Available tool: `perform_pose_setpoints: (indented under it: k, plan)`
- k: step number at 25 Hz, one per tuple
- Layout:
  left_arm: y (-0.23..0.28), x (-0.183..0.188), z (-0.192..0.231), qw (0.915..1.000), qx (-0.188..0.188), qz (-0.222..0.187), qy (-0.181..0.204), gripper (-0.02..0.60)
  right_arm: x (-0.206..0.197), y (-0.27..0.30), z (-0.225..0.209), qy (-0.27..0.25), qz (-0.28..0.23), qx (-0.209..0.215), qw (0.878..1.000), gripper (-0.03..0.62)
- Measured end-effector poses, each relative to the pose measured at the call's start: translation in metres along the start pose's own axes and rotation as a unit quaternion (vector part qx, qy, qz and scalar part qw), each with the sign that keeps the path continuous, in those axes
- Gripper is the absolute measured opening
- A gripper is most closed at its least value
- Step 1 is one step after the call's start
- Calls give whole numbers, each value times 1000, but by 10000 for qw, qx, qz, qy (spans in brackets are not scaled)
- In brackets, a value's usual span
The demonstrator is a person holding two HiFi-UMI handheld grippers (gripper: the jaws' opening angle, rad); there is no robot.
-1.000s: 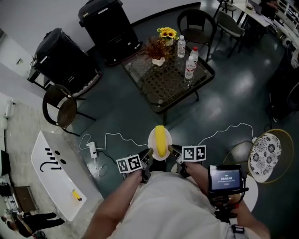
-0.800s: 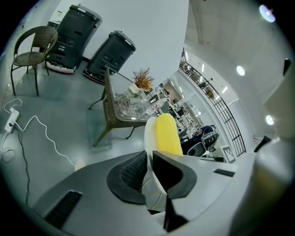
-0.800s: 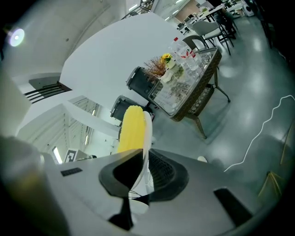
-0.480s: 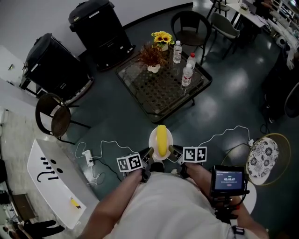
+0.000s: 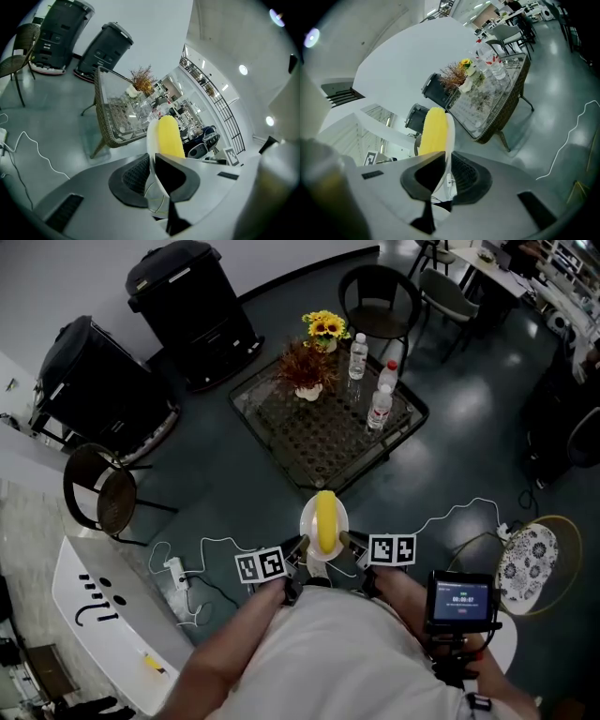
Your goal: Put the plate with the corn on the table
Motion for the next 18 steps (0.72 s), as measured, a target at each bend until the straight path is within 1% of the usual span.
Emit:
perform_pose_setpoints:
  k: [11,18]
  plan:
    - [21,72,33,9995,-197,207,139,44,45,54,5,117,-246,-133,9995,44]
    - [32,108,47,9992,-268,268,142,44,72,78,9,135,-289,-216,9993,44]
Point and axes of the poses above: the fingertips, and each gripper's own axes: y forward along the fingers, z to its left, x out of its top, the point moved 9 cm from there along -y, backward along the fingers, and after that the axes turned 5 degrees about x, right-handed, at the moved point
